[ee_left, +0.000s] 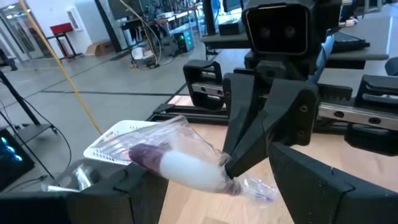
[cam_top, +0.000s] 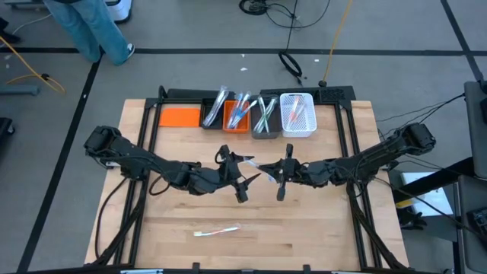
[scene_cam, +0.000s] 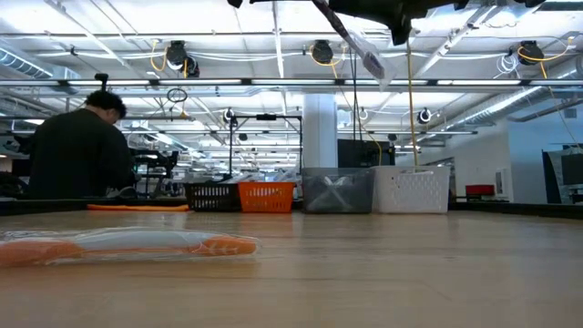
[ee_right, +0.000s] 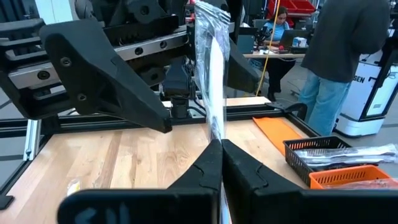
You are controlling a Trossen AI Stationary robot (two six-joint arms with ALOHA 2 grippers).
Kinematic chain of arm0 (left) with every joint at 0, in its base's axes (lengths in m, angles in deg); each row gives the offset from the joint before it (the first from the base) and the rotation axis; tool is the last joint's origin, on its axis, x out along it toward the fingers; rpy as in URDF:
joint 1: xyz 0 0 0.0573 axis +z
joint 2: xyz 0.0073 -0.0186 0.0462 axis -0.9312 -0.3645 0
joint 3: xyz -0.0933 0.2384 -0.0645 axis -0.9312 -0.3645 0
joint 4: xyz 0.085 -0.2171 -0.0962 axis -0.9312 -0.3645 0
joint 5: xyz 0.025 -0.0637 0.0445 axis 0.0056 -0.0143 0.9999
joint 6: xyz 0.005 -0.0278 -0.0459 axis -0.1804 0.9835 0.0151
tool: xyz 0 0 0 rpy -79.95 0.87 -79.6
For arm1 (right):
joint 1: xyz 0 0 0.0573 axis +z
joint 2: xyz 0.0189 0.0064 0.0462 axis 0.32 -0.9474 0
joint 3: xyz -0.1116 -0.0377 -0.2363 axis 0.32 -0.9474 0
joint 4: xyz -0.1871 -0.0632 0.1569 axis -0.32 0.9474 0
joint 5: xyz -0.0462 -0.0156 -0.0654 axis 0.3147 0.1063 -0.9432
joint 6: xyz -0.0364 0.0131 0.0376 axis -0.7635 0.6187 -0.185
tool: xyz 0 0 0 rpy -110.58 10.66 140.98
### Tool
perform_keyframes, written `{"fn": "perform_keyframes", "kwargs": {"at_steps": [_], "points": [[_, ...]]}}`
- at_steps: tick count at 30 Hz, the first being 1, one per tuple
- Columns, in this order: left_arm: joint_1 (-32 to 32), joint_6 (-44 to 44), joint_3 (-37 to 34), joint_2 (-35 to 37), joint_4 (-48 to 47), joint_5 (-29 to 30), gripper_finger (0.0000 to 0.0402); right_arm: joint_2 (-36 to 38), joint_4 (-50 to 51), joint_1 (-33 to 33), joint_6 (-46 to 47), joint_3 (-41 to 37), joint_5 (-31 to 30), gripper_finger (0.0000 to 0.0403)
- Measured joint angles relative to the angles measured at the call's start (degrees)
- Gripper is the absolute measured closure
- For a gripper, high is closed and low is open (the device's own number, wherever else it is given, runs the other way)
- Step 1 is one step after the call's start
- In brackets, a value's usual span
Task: Pick & Place Toothbrushes
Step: Put the purple toothbrush into the black bin
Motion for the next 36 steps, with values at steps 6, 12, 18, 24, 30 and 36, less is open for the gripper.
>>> {"fn": "perform_keyframes", "kwargs": {"at_steps": [6, 12, 18, 24, 30, 36], "points": [[0.0, 0.0, 0.0, 0.0, 0.0, 0.0, 0.0177, 0.0, -0.4, 0.0, -0.6, 0.0, -0.2, 0.0403], [0.0, -1.7, 0.0, 0.0, 0.3, -2.3, 0.0304, 0.0, -0.3, 0.0, -0.5, 0.0, -0.2, 0.0403], [0.0, -2.9, 0.0, 0.0, 0.3, -3.5, 0.0388, 0.0, -0.1, 0.0, -0.4, 0.0, -0.1, 0.0403], [0.0, -2.6, 0.0, 0.0, 0.2, -3.5, 0.0392, 0.0, 0.1, 0.0, -1.6, 0.0, -0.2, 0.0403], [-0.2, -2.9, 0.0, 0.7, -1.2, -2.0, 0.0392, 0.0, 0.8, -0.3, -3.7, 0.0, -0.6, 0.0399], [-0.3, -0.6, 0.0, 4.0, -8.0, -0.5, 0.0392, 0.0, 3.6, -1.1, -3.4, 0.0, -2.2, 0.0341]]}}
